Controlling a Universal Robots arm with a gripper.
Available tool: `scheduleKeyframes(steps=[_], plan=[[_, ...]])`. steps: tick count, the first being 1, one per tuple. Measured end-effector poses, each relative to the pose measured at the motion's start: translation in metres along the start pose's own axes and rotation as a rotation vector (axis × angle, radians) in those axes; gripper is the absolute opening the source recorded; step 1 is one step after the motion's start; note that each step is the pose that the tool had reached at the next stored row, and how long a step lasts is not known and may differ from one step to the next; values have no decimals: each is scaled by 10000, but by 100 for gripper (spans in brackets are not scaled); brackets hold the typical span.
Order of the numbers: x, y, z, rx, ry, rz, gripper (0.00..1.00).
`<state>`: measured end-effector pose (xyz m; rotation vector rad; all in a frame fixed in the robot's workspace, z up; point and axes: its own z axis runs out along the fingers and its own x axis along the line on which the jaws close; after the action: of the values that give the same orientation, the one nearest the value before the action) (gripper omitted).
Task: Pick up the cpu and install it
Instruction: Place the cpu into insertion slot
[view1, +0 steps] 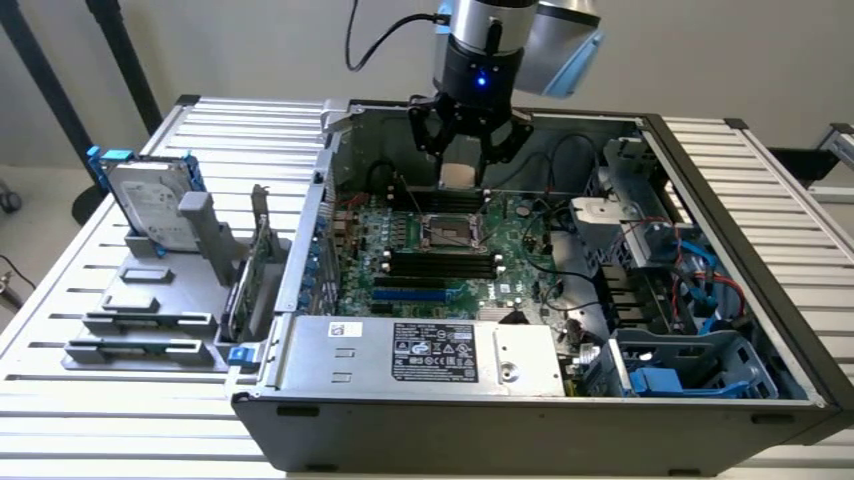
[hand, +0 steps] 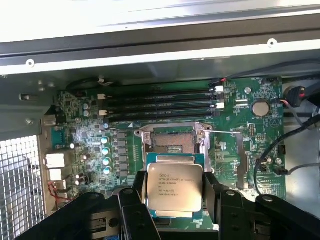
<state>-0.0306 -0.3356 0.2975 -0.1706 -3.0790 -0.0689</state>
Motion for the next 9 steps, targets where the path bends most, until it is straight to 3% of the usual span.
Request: scheduleKeyframes(steps=[9], plan=[[-3, -2, 55, -75, 43, 1492, 55]])
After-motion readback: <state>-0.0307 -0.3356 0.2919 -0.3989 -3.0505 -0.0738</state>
